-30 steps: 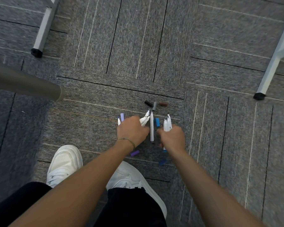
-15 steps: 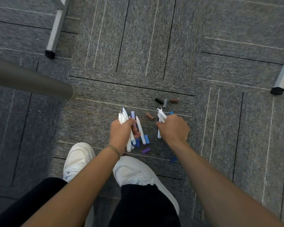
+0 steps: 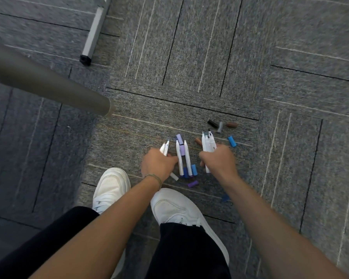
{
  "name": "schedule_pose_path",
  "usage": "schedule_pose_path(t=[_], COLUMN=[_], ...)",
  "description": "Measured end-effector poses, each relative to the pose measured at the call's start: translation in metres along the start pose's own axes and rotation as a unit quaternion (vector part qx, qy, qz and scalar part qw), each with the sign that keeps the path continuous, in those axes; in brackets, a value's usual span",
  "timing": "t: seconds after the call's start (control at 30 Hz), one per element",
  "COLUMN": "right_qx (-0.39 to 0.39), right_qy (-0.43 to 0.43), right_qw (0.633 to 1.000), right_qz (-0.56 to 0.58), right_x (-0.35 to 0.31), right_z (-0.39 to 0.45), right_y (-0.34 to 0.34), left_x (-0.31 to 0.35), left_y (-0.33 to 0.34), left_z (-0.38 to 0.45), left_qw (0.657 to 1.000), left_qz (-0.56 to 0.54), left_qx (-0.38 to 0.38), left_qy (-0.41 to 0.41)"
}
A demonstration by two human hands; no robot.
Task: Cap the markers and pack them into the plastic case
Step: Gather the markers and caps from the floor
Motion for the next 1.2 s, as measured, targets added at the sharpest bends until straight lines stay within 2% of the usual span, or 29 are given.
schedule_pose_path(t=[0.27, 0.47, 0.53, 0.67, 0.83, 0.97, 1.1, 1.2], right_qx=[0.033, 0.034, 0.031, 0.036, 0.052, 0.062, 0.064, 0.045], right_qy=[0.007, 0.016, 0.021, 0.025, -0.013, -0.048, -0.053, -0.030], right_qw=[0.999, 0.999, 0.999, 0.994, 0.978, 0.966, 0.964, 0.987], right_qz=[-0.002, -0.014, -0.026, -0.100, -0.201, -0.248, -0.252, -0.152], right_x=[0.004, 0.007, 0.007, 0.002, -0.011, -0.020, -0.028, -0.030], right_z=[0.003, 0.005, 0.006, 0.006, 0.006, 0.007, 0.005, -0.001], right_y=[0.003, 0.003, 0.004, 0.008, 0.024, 0.034, 0.034, 0.026], left_x=[0.008, 0.013, 0.012, 0.006, 0.001, 0.001, 0.005, 0.009], left_y=[0.009, 0.018, 0.017, 0.012, 0.004, -0.003, -0.013, -0.022], left_z=[-0.009, -0.010, -0.010, -0.010, -0.010, -0.005, -0.003, -0.007], left_qw=[0.993, 0.983, 0.987, 0.994, 0.962, 0.946, 0.945, 0.954], left_qz=[0.072, 0.141, 0.110, -0.075, -0.268, -0.307, -0.300, -0.269], left_qx=[0.026, 0.026, 0.015, 0.003, -0.059, -0.093, -0.108, -0.115], left_qy=[0.085, 0.113, 0.117, 0.080, -0.001, -0.051, -0.075, -0.066])
Point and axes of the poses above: each hand's wrist, its own z-axis towards the middle knuckle, its own y-axis out of the palm, x = y × z, the point moved 2 cm from there along z, towards the middle knuckle, and after that the axes turned 1 degree about y, right-handed, at the moved point
